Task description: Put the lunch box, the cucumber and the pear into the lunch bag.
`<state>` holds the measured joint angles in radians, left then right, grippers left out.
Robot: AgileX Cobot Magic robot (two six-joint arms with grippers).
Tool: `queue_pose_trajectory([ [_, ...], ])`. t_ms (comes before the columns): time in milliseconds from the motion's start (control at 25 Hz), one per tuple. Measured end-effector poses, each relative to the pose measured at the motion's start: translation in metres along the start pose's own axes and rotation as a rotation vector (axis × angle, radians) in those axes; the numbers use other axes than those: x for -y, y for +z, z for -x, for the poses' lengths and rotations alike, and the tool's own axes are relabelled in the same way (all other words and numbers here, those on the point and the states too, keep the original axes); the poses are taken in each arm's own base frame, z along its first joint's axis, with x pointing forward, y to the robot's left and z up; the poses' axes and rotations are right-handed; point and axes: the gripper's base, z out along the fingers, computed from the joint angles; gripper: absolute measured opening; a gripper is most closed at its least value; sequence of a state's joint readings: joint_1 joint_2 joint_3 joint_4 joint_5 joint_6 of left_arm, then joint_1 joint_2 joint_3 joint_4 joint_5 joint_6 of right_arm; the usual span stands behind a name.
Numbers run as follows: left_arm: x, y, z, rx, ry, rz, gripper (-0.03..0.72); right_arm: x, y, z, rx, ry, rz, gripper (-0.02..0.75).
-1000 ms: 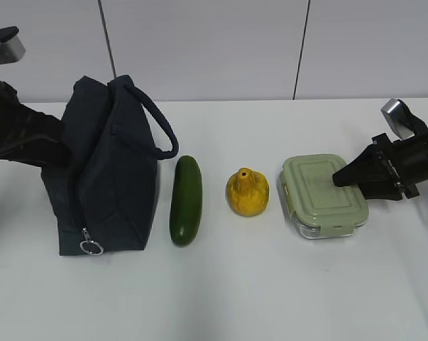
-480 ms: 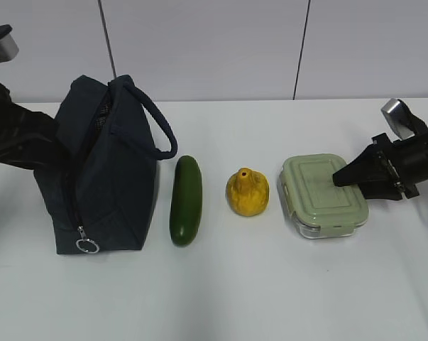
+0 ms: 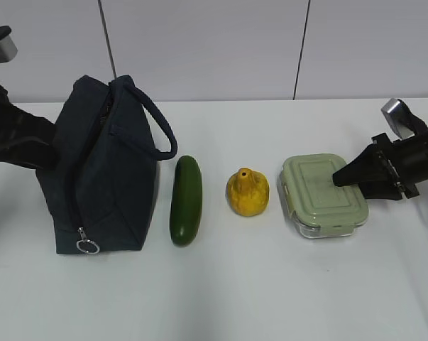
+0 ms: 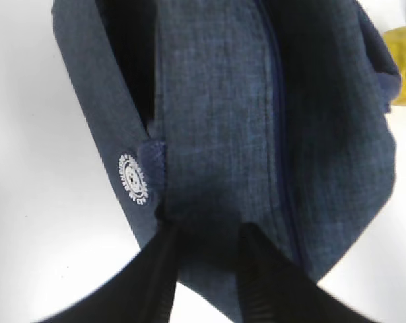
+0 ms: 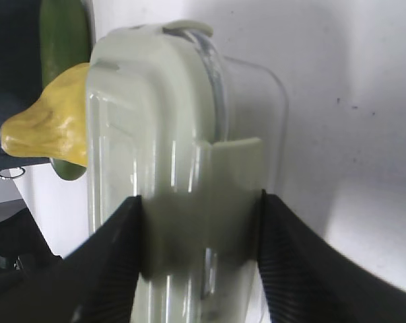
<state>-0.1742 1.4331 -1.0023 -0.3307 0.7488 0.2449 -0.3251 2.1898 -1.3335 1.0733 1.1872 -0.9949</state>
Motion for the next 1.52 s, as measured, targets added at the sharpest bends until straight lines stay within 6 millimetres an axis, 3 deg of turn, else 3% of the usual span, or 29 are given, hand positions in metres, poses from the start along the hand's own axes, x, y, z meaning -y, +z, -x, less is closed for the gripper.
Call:
queue_pose_trajectory([
  [320, -0.003, 0.012, 0.001, -0.014, -0.009, 0.006, 0.013, 0.000, 0.000, 0.000, 0.000, 0.002, 0.000, 0.389],
  [720, 0.002, -0.009, 0.006, 0.047, 0.008, 0.003, 0.007, 0.000, 0.000, 0.000, 0.000, 0.002, 0.000, 0.389],
  [840, 0.003, -0.009, 0.002, 0.012, 0.008, -0.006, 0.081, 0.000, 0.000, 0.000, 0.000, 0.002, 0.000, 0.389],
  [1080, 0.003, -0.009, 0.002, 0.002, 0.008, -0.008, 0.410, 0.000, 0.000, 0.000, 0.000, 0.004, 0.000, 0.389],
  [1320, 0.000, -0.010, 0.006, 0.046, 0.002, 0.007, 0.459, 0.000, 0.000, 0.000, 0.000, 0.004, 0.000, 0.389],
  [1520, -0.005, -0.004, 0.005, 0.021, -0.012, 0.012, 0.423, 0.000, 0.000, 0.000, 0.000, 0.004, 0.000, 0.389],
])
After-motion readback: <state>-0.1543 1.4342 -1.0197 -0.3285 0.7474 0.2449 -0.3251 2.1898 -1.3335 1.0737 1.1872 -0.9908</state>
